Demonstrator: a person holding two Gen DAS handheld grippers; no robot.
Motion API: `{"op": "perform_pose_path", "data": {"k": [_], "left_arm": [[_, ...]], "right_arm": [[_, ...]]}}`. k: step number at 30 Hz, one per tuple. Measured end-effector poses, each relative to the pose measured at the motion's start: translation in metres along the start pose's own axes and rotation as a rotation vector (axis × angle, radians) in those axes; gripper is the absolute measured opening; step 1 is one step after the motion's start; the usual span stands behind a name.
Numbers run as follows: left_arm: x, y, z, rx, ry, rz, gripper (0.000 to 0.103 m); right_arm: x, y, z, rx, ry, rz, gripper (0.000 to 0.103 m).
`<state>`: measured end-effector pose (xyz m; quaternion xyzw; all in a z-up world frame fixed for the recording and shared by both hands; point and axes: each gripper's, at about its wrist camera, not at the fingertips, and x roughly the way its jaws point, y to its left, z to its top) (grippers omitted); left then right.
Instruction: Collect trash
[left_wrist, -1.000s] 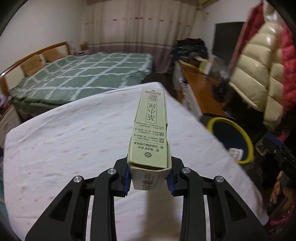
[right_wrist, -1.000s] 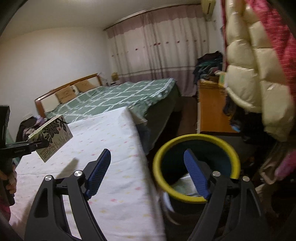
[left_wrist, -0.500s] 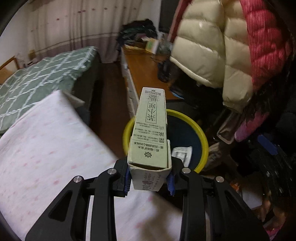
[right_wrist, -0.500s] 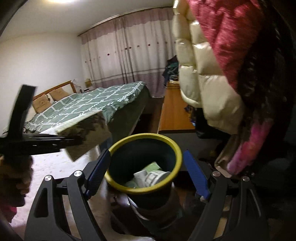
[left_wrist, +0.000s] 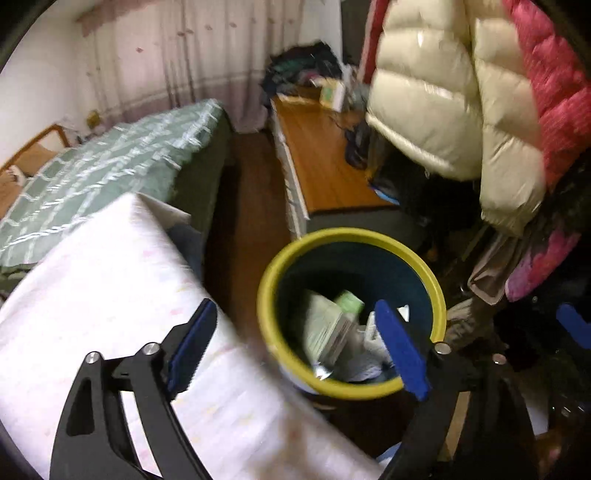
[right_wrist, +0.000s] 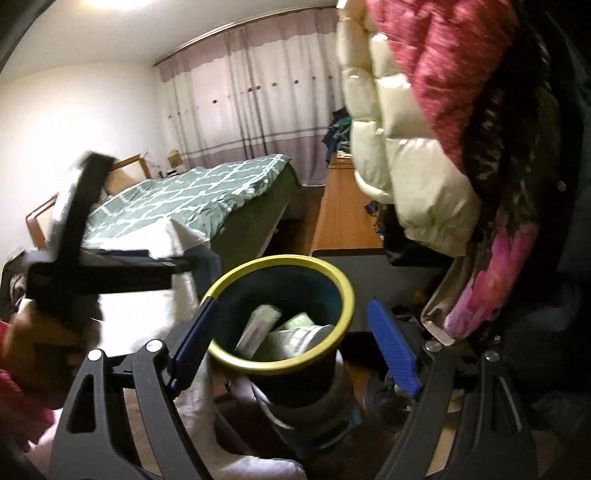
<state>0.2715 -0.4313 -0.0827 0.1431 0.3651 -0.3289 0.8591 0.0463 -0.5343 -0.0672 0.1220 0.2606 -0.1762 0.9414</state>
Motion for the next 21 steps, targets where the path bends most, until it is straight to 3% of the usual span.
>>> {"op": "perform_pose_path", "data": {"k": [3, 11, 21], "left_arm": [[-0.056, 0.025, -0.02, -0.033, -0.079, 0.069, 0.098], [-0.199, 0.099, -0.106, -0.226, -0.225, 0.258, 0.098], [-0.316, 0.144, -0.216, -0.402, -0.295, 0.412, 0.098]], "right_arm": [[-0.006, 0.018, -0.001, -0.033, 0.0, 0.032, 0.081], [-0.022, 0.07, -0.004, -0.125, 0.006, 0.109, 0.083], [-0.061, 0.109, -0.011, -0.199, -0.027, 0.167, 0.089]]}}
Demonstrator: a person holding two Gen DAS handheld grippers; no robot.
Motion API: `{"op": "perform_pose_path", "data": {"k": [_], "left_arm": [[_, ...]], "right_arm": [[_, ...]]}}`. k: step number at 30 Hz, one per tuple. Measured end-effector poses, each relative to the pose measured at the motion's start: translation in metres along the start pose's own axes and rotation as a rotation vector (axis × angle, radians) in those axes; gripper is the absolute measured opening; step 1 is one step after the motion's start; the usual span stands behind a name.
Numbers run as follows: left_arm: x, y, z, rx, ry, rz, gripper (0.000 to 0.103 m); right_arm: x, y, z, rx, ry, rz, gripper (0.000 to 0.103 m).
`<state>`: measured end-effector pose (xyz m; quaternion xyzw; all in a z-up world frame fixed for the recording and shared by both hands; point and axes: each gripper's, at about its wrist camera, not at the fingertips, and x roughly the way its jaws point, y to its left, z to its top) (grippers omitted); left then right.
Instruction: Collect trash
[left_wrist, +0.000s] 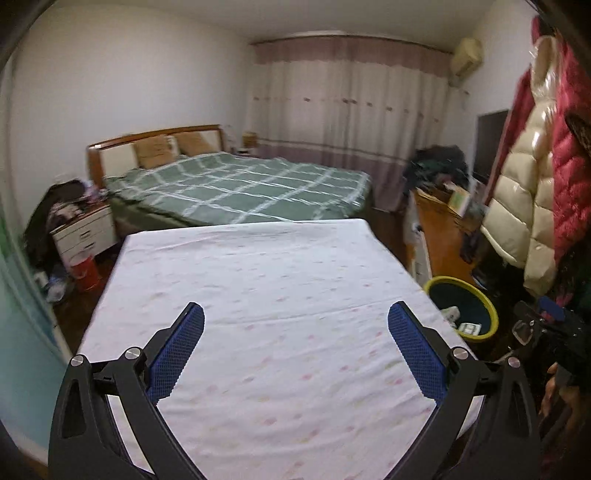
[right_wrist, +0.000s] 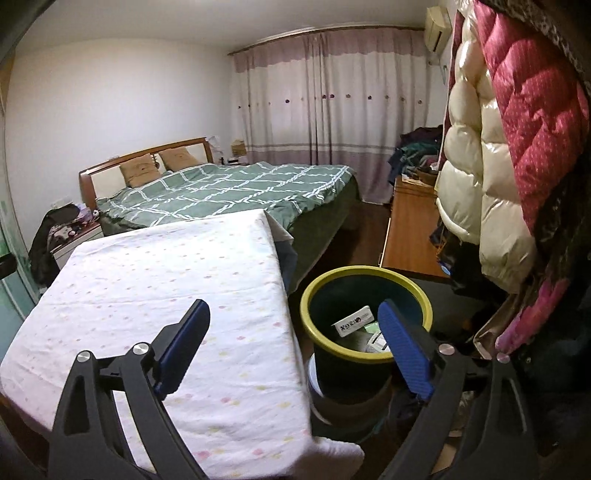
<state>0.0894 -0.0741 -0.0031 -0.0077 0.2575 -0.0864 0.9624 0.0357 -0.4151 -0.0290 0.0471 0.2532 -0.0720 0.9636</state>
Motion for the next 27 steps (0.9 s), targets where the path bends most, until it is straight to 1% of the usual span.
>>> {"op": "perform_pose_path", "data": {"k": [5, 8, 12, 18, 27], "left_arm": [[-0.036, 0.033, -0.025, -0.045, -0.031, 0.107, 0.098], [-0.046, 0.046, -0.035, -0.058, -0.026, 0.132, 0.098], [-0.051, 0.053, -0.041, -0.075, -0.02, 0.137, 0.098], [-0.043, 0.044, -0.035, -0.071, -0.013, 0.131, 0.098], [-0.042, 0.04, -0.033, -0.061, -0.022, 0.134, 0.098]], "right_arm": [[-0.009, 0.01, -0.004, -0.016, 0.011, 0.013, 0.09], [-0.012, 0.013, -0.007, -0.023, 0.016, 0.02, 0.09], [-0.013, 0.016, -0.008, -0.023, 0.012, 0.023, 0.09], [-0.014, 0.018, -0.007, -0.02, 0.006, 0.027, 0.09], [-0.016, 0.015, -0.005, -0.011, -0.005, 0.023, 0.09]]}}
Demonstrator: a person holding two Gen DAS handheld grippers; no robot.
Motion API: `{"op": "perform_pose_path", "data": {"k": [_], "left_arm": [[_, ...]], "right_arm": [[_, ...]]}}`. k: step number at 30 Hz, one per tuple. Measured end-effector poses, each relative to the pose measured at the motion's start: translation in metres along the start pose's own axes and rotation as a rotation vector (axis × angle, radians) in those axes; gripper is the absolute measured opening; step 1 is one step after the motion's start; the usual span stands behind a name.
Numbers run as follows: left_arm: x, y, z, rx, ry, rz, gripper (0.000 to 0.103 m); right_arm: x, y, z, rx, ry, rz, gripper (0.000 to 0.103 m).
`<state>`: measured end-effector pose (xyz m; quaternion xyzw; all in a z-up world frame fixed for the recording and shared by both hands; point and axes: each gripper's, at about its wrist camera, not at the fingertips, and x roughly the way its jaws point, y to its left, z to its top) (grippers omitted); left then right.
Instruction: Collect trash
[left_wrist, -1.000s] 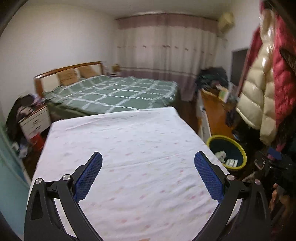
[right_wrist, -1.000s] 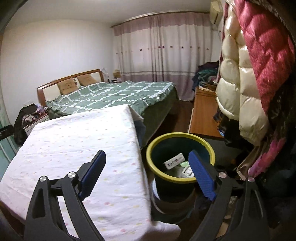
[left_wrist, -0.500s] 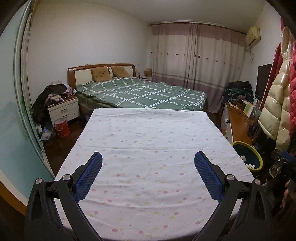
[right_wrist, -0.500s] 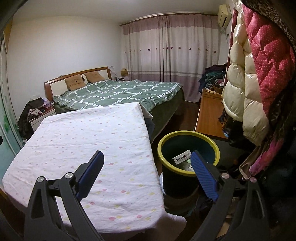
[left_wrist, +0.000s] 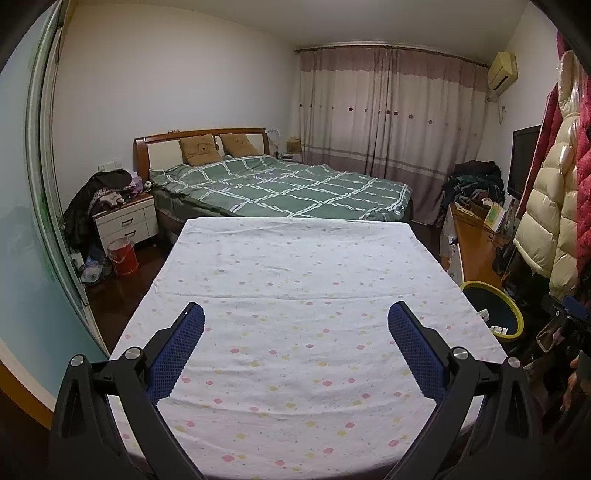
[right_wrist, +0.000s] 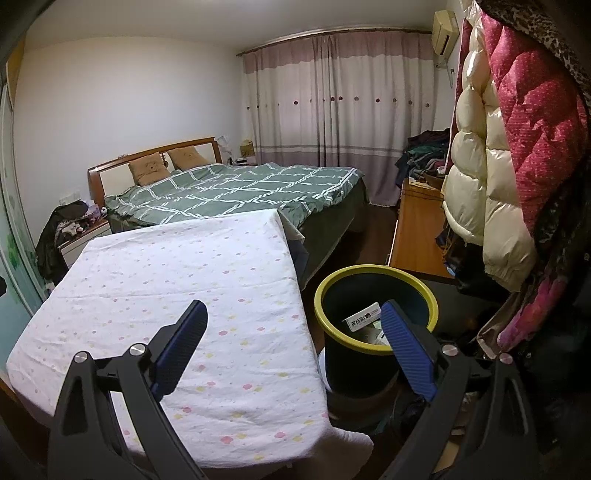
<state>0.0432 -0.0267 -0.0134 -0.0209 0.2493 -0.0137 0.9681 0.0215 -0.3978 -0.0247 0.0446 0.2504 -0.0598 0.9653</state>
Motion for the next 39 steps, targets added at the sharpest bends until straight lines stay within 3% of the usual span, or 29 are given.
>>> {"op": "perform_pose_path", "data": {"k": [39], "left_arm": [[-0.0041, -0.003, -0.0023, 0.009, 0.006, -0.006, 0.098]], "right_arm": [[-0.0009, -0.0027, -0.0004, 0.012, 0.003, 0.002, 0.09]]}}
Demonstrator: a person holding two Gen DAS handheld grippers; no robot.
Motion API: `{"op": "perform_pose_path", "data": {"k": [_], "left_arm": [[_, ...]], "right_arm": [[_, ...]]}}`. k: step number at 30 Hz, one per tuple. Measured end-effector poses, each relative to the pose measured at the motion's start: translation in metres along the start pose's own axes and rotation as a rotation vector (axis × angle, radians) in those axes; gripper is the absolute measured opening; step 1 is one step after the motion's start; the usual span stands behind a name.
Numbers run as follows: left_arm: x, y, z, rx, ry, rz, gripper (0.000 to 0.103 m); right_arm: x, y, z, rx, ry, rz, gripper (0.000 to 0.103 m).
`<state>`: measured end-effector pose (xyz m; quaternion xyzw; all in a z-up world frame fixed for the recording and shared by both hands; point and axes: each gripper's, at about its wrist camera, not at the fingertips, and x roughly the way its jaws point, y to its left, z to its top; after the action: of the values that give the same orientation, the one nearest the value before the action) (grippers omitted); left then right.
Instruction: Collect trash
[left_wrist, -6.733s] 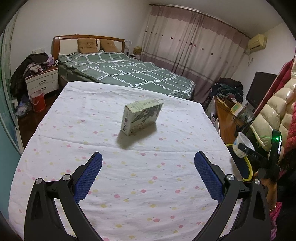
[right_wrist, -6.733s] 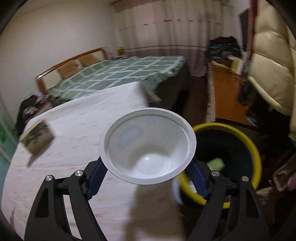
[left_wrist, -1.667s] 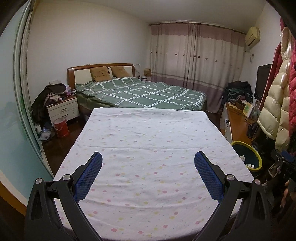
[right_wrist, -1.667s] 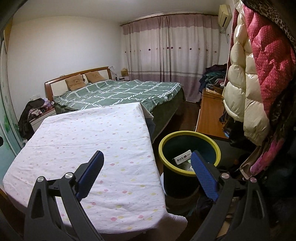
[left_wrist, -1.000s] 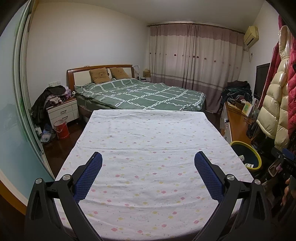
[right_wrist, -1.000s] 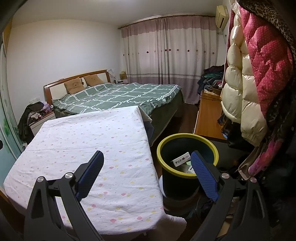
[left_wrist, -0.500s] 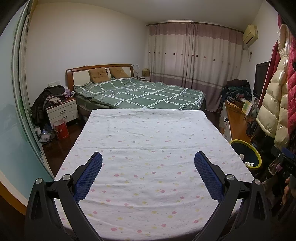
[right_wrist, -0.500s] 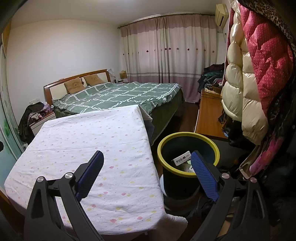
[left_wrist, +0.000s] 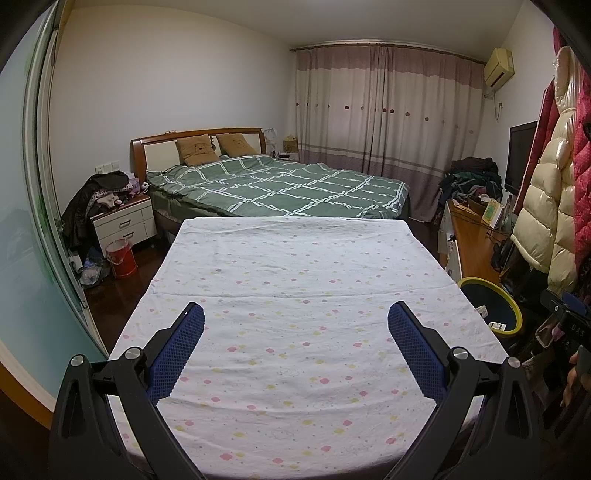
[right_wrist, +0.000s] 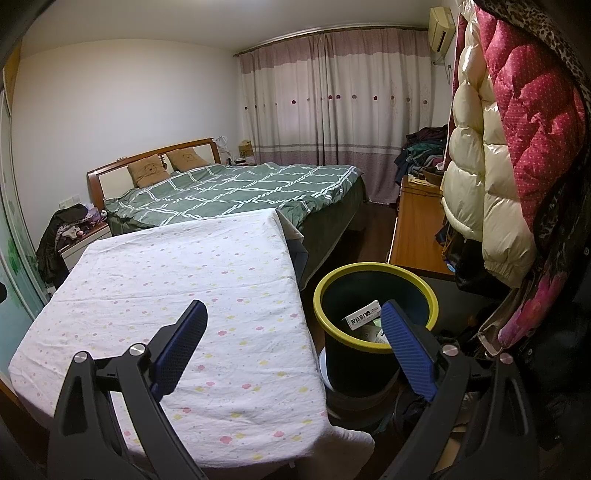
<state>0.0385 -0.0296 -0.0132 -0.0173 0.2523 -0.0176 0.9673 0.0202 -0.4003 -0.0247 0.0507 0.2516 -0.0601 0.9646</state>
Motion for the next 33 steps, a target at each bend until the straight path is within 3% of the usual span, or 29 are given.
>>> {"op": "perform_pose_path", "data": {"k": [33], "left_arm": [[0.0049, -0.0026, 0.0013, 0.0, 0.008, -0.01, 0.098]], "right_arm": [[0.0011, -0.0006, -0.0001, 0.003, 0.004, 0.0, 0.09]]}}
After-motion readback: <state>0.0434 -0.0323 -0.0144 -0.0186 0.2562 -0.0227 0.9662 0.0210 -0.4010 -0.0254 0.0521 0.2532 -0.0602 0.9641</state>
